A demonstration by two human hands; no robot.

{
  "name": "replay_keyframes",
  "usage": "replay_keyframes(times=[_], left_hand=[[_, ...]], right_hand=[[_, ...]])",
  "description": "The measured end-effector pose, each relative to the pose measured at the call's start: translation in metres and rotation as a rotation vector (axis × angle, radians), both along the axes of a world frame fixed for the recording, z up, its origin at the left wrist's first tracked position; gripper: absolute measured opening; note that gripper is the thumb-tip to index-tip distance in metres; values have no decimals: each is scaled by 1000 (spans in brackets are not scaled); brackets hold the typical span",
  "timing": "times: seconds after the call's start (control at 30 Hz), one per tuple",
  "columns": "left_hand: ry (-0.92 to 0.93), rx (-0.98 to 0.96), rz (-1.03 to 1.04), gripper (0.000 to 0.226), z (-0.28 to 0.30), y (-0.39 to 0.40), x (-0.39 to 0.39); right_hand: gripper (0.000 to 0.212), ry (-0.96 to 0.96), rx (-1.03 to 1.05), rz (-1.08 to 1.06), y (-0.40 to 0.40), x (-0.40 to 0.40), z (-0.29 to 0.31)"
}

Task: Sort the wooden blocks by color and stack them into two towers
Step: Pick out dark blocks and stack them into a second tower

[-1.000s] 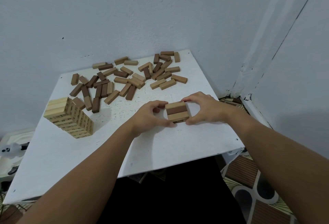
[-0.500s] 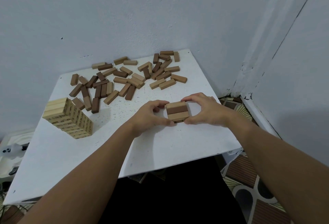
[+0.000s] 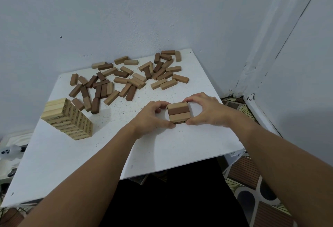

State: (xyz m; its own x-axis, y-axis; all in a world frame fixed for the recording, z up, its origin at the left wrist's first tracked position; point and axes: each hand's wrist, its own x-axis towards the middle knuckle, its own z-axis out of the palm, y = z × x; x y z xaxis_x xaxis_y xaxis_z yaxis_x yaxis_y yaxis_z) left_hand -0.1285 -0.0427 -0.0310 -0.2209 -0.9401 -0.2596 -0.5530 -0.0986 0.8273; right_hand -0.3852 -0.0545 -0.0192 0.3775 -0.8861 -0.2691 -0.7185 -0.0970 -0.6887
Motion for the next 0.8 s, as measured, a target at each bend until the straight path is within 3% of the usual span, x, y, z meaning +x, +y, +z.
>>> replay_keyframes(times=[0.8], left_hand=[[-26, 14, 0, 74, 3, 1, -2]], right_hand=[[76, -17, 20, 6, -1, 0, 2]])
